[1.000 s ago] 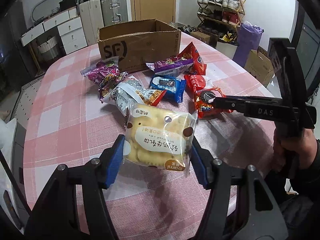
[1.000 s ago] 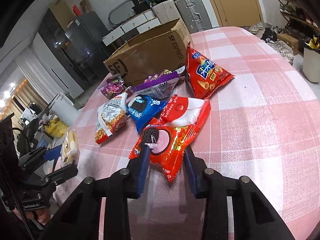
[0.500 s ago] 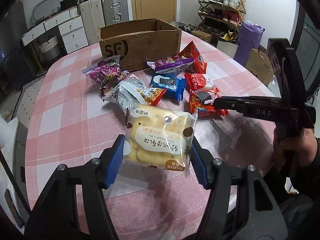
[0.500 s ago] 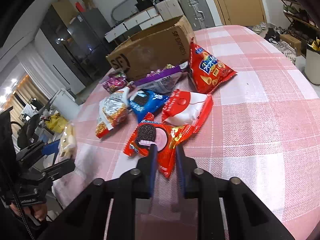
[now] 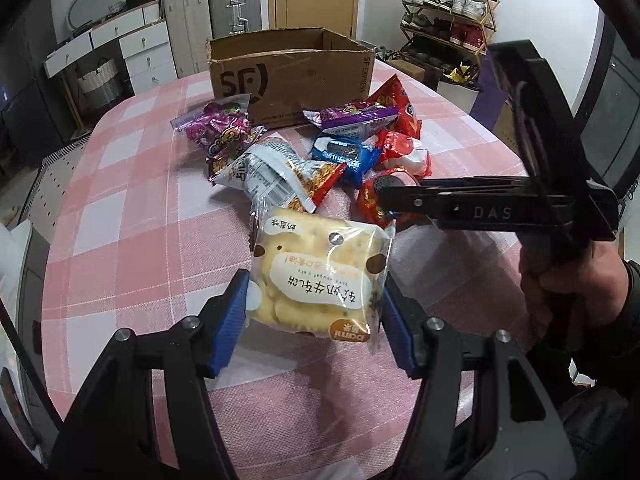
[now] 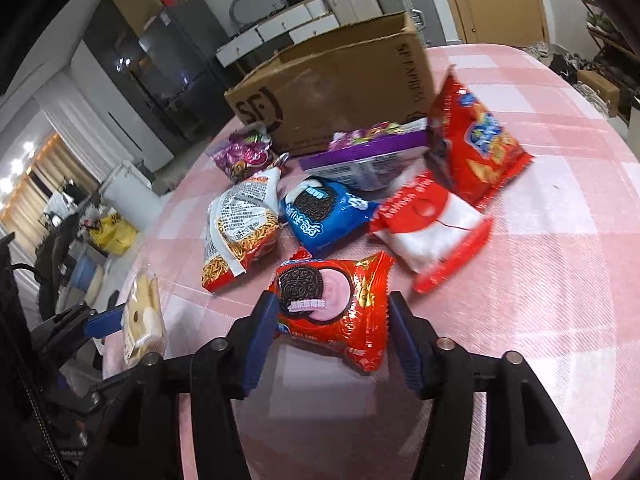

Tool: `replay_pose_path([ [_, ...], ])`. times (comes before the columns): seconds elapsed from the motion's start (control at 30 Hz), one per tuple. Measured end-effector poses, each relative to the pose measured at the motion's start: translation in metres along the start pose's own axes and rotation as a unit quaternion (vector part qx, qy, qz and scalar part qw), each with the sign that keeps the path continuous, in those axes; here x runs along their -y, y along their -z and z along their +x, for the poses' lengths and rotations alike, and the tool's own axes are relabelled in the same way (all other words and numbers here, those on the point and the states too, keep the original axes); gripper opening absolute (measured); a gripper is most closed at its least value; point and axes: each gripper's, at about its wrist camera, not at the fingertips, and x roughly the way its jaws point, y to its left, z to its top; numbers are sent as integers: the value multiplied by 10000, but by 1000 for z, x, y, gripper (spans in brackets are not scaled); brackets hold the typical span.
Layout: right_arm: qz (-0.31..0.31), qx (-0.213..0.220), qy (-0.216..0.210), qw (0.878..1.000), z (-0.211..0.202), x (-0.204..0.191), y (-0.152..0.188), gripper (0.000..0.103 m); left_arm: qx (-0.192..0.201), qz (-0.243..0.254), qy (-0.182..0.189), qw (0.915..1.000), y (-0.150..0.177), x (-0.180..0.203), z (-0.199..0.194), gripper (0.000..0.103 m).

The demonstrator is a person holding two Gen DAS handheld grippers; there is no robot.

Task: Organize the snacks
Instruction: 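Lift both held packets and carry them over the cardboard box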

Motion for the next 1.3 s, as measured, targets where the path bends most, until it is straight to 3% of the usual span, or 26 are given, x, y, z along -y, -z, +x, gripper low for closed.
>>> replay_pose_path([
  [0.07, -158, -20, 80, 9998, 6, -9, -3, 75, -13, -66, 8, 10000, 2, -5, 1, 60],
  [0.13, -369, -63, 250, 9990, 13, -19, -5, 80, -25, -112, 10, 9999, 3, -10, 1, 60],
  [0.23, -732, -93, 508, 9960, 22, -33, -5, 80, -35, -164, 13, 9999, 5, -14, 1, 60],
  [0.3, -873, -88, 588, 9944, 24, -36, -2, 76, -44, -194, 17, 9998, 6, -16, 2, 60],
  [0.37, -1019, -74, 607, 9929, 23, -40, 2, 58, -38, -216, 5, 9998, 7, -19, 1, 60],
  [0.47, -1106, -85, 456, 9928, 22, -40, 5, 50, -36, -259, -9, 9997, 7, -22, 0, 60],
  [0.87, -729, 360, -121, 9966, -26, -25, 2, 49, 171, -262, -60, 9995, -14, -28, -18, 60],
  [1.3, -1163, 1223, -434, 9847, -109, -39, -60, 49, 555, -123, -115, 9983, -92, -34, -30, 60],
])
